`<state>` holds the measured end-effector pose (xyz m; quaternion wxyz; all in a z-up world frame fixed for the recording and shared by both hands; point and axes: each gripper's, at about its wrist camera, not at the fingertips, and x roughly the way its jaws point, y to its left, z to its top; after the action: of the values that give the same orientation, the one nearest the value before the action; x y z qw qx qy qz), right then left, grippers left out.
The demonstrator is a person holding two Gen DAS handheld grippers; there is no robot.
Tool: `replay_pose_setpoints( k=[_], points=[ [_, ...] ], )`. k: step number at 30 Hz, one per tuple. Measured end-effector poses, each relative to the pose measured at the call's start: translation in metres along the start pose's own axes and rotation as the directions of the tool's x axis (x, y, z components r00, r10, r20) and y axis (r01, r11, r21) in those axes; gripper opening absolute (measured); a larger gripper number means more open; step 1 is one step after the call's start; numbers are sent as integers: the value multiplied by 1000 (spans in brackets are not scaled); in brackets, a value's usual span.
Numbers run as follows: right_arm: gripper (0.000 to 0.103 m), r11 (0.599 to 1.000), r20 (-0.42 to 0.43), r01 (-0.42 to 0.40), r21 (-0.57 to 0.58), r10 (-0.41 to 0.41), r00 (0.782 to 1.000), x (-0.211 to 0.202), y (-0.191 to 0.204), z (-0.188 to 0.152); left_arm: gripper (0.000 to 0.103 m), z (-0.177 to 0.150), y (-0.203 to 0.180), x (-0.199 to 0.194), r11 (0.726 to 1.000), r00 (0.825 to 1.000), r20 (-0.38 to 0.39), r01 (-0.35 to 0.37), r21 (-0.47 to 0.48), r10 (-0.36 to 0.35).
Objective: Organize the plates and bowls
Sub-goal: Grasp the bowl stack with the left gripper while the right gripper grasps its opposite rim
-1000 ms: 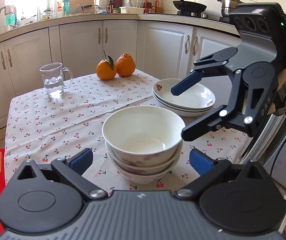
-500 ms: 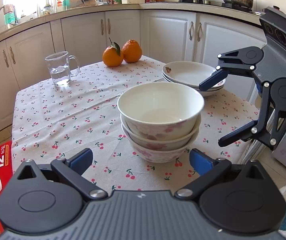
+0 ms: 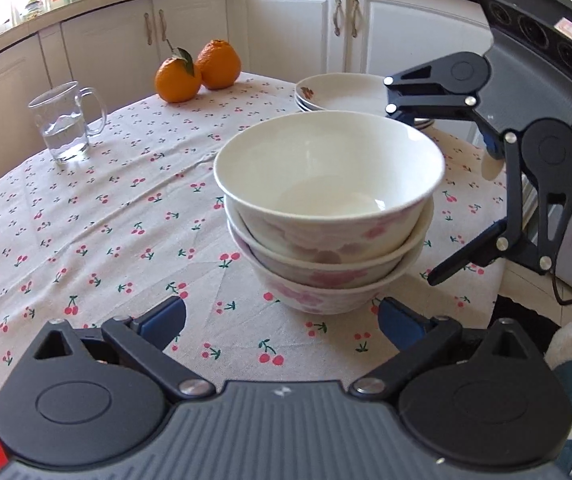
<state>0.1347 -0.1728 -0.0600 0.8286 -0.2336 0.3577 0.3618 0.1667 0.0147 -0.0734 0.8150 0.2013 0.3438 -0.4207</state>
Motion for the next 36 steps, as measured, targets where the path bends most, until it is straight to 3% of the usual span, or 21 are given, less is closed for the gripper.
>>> replay_pose_setpoints(
  k=[7,11,20,36],
  points=[
    [103,997,-8,-63,-48,62,998,8,-8,7,99,9,-3,12,990,997,-39,72,122,-68],
    [100,995,-19,-86,-50,85,996,15,-14,10,90,15,0,15,983,993,-51,114,142,-108],
    [94,988,-42,-133,-82,130,991,16,-14,16,82,16,5,14,973,983,-58,182,142,-176],
    [89,981,-66,-178,-79,173,983,19,-21,22,79,19,12,16,952,966,-68,256,169,-248]
  ],
)
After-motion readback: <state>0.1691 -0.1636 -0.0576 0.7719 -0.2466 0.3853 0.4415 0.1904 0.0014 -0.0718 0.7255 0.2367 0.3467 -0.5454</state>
